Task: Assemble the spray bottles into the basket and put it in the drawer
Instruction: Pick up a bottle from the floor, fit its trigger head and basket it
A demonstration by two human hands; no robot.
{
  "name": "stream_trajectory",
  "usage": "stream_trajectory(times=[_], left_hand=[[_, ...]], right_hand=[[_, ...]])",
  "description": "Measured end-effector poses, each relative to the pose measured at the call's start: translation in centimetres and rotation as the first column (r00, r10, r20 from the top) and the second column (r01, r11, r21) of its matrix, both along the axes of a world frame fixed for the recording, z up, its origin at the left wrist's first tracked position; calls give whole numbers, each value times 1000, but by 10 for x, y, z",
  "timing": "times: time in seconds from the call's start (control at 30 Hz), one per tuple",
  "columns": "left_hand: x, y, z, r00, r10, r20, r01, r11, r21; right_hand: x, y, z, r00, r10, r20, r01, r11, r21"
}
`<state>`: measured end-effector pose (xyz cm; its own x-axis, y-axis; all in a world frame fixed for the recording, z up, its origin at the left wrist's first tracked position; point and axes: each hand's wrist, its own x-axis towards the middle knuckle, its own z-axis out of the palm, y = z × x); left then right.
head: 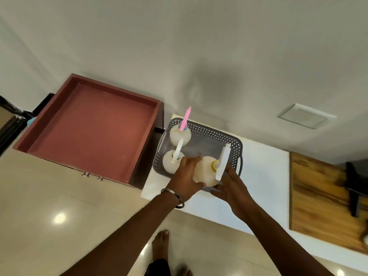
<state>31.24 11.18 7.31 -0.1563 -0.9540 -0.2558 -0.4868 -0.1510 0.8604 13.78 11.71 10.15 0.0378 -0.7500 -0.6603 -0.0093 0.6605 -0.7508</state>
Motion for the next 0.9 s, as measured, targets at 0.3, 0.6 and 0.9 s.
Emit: stream_trajectory(times=[0.3, 0.6, 0.9], left_hand=[[-17, -9, -48, 995, -13, 98, 14, 1000, -11], [-23, -10, -65, 927, -20, 375, 20, 1000, 5], [-21, -11, -78, 862, -57, 504, 34, 998, 55]], right_hand=[[-7, -15, -59, 999, -10, -50, 14, 997, 74], [2, -27, -85, 994, 61, -89, -53, 995, 90], [11, -33, -94, 980, 113, -161, -103, 992, 67]])
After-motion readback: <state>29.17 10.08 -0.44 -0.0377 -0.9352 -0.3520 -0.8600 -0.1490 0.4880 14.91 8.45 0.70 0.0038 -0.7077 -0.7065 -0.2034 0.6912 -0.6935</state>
